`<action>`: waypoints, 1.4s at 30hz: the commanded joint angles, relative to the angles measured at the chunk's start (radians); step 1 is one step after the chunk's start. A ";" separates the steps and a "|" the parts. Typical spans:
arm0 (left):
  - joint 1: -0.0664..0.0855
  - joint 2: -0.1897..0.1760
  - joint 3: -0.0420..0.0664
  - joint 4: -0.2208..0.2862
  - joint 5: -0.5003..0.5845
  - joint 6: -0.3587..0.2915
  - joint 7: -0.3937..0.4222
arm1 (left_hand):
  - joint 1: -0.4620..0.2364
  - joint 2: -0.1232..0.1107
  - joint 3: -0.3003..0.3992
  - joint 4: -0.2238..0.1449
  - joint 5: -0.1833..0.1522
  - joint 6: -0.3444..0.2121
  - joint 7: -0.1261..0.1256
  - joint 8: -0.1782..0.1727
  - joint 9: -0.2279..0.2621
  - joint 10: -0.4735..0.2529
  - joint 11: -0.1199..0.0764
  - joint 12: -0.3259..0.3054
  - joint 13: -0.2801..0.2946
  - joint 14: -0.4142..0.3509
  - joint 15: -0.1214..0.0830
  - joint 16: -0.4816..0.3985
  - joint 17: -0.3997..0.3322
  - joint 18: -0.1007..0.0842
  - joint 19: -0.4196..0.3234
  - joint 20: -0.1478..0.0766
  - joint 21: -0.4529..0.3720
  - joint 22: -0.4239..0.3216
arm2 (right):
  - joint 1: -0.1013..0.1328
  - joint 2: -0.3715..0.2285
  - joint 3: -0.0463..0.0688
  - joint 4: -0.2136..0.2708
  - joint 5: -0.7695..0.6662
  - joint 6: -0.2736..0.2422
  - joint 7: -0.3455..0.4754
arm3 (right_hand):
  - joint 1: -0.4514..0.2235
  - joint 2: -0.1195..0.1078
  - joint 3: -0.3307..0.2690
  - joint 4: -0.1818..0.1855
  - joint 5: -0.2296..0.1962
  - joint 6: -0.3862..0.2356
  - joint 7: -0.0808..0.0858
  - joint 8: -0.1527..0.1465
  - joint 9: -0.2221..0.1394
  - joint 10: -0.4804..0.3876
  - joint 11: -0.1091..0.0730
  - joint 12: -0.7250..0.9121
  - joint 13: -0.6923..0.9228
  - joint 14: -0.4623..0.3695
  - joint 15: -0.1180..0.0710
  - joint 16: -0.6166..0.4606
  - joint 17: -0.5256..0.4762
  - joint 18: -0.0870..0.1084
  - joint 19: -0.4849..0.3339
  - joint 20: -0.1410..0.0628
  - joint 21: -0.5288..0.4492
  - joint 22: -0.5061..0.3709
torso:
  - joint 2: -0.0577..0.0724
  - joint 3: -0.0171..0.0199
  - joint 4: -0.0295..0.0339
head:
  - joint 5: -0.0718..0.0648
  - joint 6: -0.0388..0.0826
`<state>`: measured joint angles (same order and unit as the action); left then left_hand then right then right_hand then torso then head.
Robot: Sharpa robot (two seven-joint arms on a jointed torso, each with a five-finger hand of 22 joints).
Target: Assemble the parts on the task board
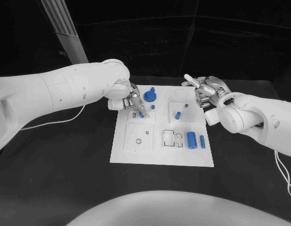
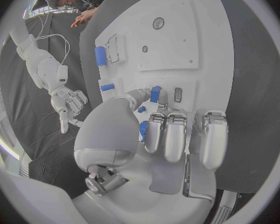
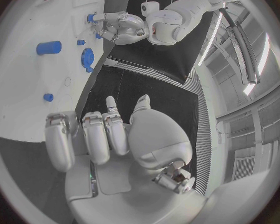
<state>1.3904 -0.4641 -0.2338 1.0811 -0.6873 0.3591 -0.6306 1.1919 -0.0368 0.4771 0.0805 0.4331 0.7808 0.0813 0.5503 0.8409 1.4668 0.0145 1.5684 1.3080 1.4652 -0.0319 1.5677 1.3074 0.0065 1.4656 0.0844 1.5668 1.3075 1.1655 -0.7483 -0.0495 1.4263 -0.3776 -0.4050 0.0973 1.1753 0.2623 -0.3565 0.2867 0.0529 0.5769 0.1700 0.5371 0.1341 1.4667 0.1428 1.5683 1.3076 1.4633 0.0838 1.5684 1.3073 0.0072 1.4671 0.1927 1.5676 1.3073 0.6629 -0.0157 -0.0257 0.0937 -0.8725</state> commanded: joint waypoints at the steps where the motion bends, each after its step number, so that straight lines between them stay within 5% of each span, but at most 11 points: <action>1: 0.001 0.001 0.000 0.000 -0.001 0.019 -0.007 | -0.006 -0.002 -0.013 0.003 -0.004 0.004 -0.011 0.000 0.031 0.104 -0.003 0.002 0.263 0.106 0.000 0.003 0.263 -0.007 0.105 0.002 0.004 0.263 | 0.002 -0.001 0.001 0.003 -0.002 -0.004 0.006 | 0.009 0.000 0.003 0.002 0.005 -0.001 0.045 0.004 -0.001 0.104 -0.002 0.003 0.263 0.108 -0.003 0.002 0.263 -0.007 0.104 -0.004 0.003 0.263 | 0.000 0.0001 -0.0003 | -0.001 0.000; 7: 0.001 0.003 0.000 0.000 -0.001 0.026 -0.007 | -0.024 -0.011 -0.074 0.037 -0.022 0.005 -0.012 -0.010 0.024 0.104 -0.002 0.002 0.263 0.106 0.001 0.003 0.263 -0.007 0.105 0.002 0.004 0.263 | 0.002 -0.001 0.001 0.003 -0.002 -0.004 0.006 | 0.009 0.000 0.003 0.002 0.005 -0.001 0.045 0.004 -0.001 0.104 -0.002 0.003 0.263 0.108 -0.003 0.002 0.263 -0.007 0.104 -0.004 0.003 0.263 | 0.000 -0.0001 -0.0001 | -0.001 0.000; 11: 0.001 0.004 0.000 -0.001 -0.001 0.028 -0.008 | -0.029 -0.010 -0.134 0.071 -0.093 0.009 -0.009 -0.020 0.013 0.104 0.000 0.002 0.263 0.106 0.002 0.003 0.263 -0.007 0.105 0.003 0.004 0.263 | 0.002 -0.001 0.001 0.003 -0.002 -0.004 0.006 | 0.009 0.000 0.003 0.002 0.005 -0.001 0.045 0.004 -0.001 0.104 -0.002 0.003 0.263 0.108 -0.003 0.002 0.263 -0.007 0.104 -0.004 0.003 0.263 | -0.001 -0.0003 -0.0002 | -0.002 0.000; 15: 0.001 0.004 0.000 0.000 -0.001 0.029 -0.010 | -0.033 -0.017 -0.181 0.095 -0.115 0.011 -0.006 -0.026 0.006 0.104 0.003 0.002 0.263 0.106 0.004 0.003 0.263 -0.007 0.105 0.005 0.004 0.263 | 0.002 -0.001 0.001 0.003 -0.002 -0.003 0.006 | 0.009 0.000 0.003 0.002 0.005 -0.001 0.045 0.004 -0.001 0.104 -0.002 0.003 0.263 0.108 -0.003 0.002 0.263 -0.007 0.104 -0.004 0.003 0.263 | 0.000 -0.0003 0.0001 | -0.001 0.000; 24: 0.000 0.005 0.000 -0.001 -0.001 0.026 -0.011 | 0.002 0.001 -0.202 0.098 -0.118 0.011 -0.007 -0.030 0.001 0.104 0.001 0.002 0.263 0.106 0.004 0.003 0.263 -0.007 0.105 0.006 0.004 0.263 | 0.002 0.000 0.001 0.002 -0.002 -0.002 0.006 | 0.009 0.000 0.003 0.002 0.005 -0.001 0.045 0.004 -0.001 0.104 -0.002 0.003 0.263 0.108 -0.003 0.002 0.263 -0.007 0.104 -0.004 0.003 0.263 | 0.000 0.0000 0.0000 | -0.001 0.000; 30: 0.000 0.005 0.000 -0.001 -0.001 0.027 -0.010 | 0.068 0.023 -0.185 0.070 -0.038 0.009 -0.013 -0.032 -0.002 0.104 -0.004 0.002 0.263 0.106 0.000 0.003 0.263 -0.007 0.105 0.004 0.004 0.263 | 0.002 0.000 0.001 0.002 -0.002 -0.002 0.006 | 0.011 0.002 0.003 0.002 0.005 0.000 0.045 0.005 -0.003 0.104 -0.003 0.003 0.263 0.108 -0.004 0.002 0.263 -0.007 0.104 -0.004 0.003 0.263 | 0.000 -0.0002 0.0000 | 0.001 0.000; 31: 0.000 0.005 0.000 -0.001 -0.001 0.026 -0.009 | 0.089 0.021 -0.172 0.054 0.025 0.008 -0.013 -0.030 -0.001 0.104 -0.005 0.002 0.263 0.106 -0.002 0.003 0.263 -0.007 0.105 0.002 0.004 0.263 | 0.002 0.000 0.001 0.002 -0.002 -0.003 0.006 | 0.011 0.002 0.003 0.002 0.005 0.000 0.045 0.005 -0.003 0.104 -0.003 0.003 0.263 0.108 -0.004 0.002 0.263 -0.007 0.104 -0.004 0.003 0.263 | 0.000 -0.0002 0.0000 | 0.001 0.000; 35: 0.000 0.005 0.000 0.000 -0.003 0.018 0.001 | 0.114 0.017 -0.136 0.021 0.122 0.002 -0.006 -0.020 0.009 0.104 0.000 0.002 0.263 0.106 0.000 0.003 0.263 -0.007 0.105 0.001 0.004 0.263 | 0.002 0.000 0.001 0.002 -0.002 -0.002 0.006 | 0.011 0.002 0.003 0.002 0.005 0.000 0.045 0.005 -0.003 0.104 -0.003 0.003 0.263 0.108 -0.004 0.002 0.263 -0.007 0.104 -0.004 0.003 0.263 | 0.000 -0.0002 0.0003 | 0.000 0.000; 42: 0.000 0.000 0.000 0.003 -0.018 0.001 0.032 | 0.105 0.008 -0.112 0.009 0.157 0.000 -0.001 -0.010 0.018 0.104 0.004 0.002 0.263 0.106 0.005 0.003 0.263 -0.007 0.105 0.004 0.004 0.263 | 0.002 0.000 0.001 0.001 -0.002 -0.003 0.006 | 0.011 0.002 0.003 0.002 0.005 0.000 0.045 0.005 -0.003 0.104 -0.003 0.003 0.263 0.108 -0.004 0.002 0.263 -0.007 0.104 -0.004 0.003 0.263 | 0.000 -0.0002 0.0006 | 0.001 0.000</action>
<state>1.3900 -0.4624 -0.2333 1.0829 -0.6912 0.3692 -0.6226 1.2900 -0.0313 0.3227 0.1276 0.5856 0.7811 0.0825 0.5378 0.8382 1.4668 0.0145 1.5684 1.3079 1.4652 -0.0319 1.5678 1.3074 0.0065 1.4656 0.0845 1.5668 1.3075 1.1655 -0.7482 -0.0495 1.4258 -0.3776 -0.4051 0.0972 1.1753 0.2623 -0.3565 0.2867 0.0528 0.5769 0.1700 0.5371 0.1324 1.4667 0.1428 1.5682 1.3077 1.4633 0.0838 1.5684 1.3073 0.0072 1.4671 0.1927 1.5676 1.3074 0.6625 -0.0158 -0.0252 0.0942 -0.8725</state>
